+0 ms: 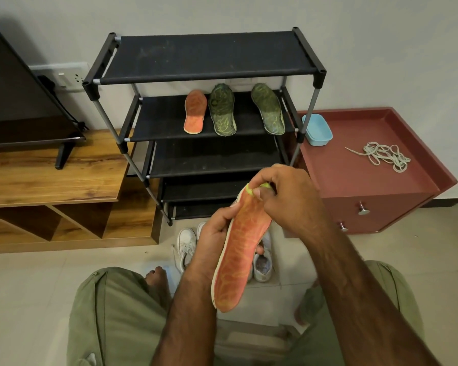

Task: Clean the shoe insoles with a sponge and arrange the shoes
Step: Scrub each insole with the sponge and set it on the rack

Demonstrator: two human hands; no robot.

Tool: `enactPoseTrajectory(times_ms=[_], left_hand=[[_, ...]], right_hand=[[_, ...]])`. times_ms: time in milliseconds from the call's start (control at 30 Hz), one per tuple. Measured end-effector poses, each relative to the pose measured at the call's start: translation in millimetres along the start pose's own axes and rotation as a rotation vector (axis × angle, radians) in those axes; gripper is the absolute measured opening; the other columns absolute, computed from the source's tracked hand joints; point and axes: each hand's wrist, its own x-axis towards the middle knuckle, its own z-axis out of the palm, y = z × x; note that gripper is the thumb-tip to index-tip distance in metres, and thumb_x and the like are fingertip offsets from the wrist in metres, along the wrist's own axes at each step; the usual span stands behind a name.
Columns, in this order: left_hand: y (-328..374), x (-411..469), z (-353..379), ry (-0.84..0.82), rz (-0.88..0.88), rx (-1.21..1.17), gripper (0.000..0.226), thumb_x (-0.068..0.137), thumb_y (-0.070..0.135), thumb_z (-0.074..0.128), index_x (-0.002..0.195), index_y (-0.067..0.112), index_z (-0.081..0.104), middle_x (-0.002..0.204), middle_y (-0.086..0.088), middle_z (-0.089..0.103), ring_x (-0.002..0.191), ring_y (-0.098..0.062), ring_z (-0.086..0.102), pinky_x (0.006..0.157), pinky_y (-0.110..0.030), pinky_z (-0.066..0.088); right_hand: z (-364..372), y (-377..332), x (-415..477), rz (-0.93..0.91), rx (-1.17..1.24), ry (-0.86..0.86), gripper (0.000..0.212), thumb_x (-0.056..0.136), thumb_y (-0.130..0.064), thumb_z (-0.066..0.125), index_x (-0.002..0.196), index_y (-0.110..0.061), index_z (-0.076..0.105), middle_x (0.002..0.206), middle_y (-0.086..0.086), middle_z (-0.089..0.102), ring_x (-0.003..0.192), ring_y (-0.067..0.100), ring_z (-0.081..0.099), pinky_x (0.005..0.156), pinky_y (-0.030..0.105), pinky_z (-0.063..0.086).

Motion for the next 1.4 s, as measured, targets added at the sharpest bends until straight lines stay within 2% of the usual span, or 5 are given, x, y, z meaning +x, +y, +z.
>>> enactPoseTrajectory(times_ms=[167,700,1133,1267,1400], left_hand=[[1.2,2.2,-3.7,0.018,-0.005,-0.002,0.048,0.097,0.032,0.054,0.123,-0.007,0.063,0.090,-0.023,0.066,0.062,-0.025,0.063,0.052,-0.031,0.055],[1.9,3.7,0.6,0.031,-0.002,0.004,0.043,0.098,0.032,0.052,0.108,-0.005,0.071,0.084,-0.022,0.063,0.062,-0.025,0.060,0.052,-0.030,0.054],[1.6,1.2,8.7,0.050,0.028,0.006,0.037,0.101,0.029,0.050,0.104,-0.003,0.068,0.075,-0.015,0.068,0.057,-0.021,0.063,0.051,-0.029,0.054],[1.6,3.6,8.3,0.046,0.045,0.000,0.039,0.101,0.029,0.048,0.115,-0.004,0.064,0.078,-0.015,0.067,0.061,-0.021,0.064,0.051,-0.030,0.053],[-0.9,3.8,7.3,0.022,0.011,-0.018,0.041,0.098,0.031,0.052,0.107,-0.004,0.070,0.080,-0.018,0.066,0.061,-0.024,0.060,0.052,-0.031,0.052]], right_hand=[[-3.6,-0.4,3.0,-0.052,-0.033,-0.002,0.015,0.093,-0.013,0.072,0.097,-0.026,0.079,0.100,-0.006,0.065,0.097,0.013,0.064,0.090,0.039,0.055],[-7.4,-1.7,5.4,-0.188,-0.028,-0.127,0.025,0.086,-0.002,0.074,0.091,-0.026,0.083,0.101,-0.013,0.069,0.096,0.006,0.066,0.091,0.030,0.055],[1.5,2.6,4.5,-0.081,0.000,0.122,0.027,0.092,-0.002,0.067,0.094,-0.024,0.082,0.106,-0.009,0.070,0.094,0.008,0.067,0.090,0.029,0.056],[3.1,-0.3,-1.1,-0.236,0.059,-0.019,0.028,0.087,0.003,0.070,0.089,-0.022,0.082,0.100,-0.013,0.070,0.094,0.003,0.066,0.090,0.016,0.052],[1.2,4.8,5.7,-0.116,0.022,0.117,0.029,0.090,0.000,0.067,0.087,-0.025,0.081,0.102,-0.011,0.070,0.092,0.007,0.068,0.090,0.029,0.056]])
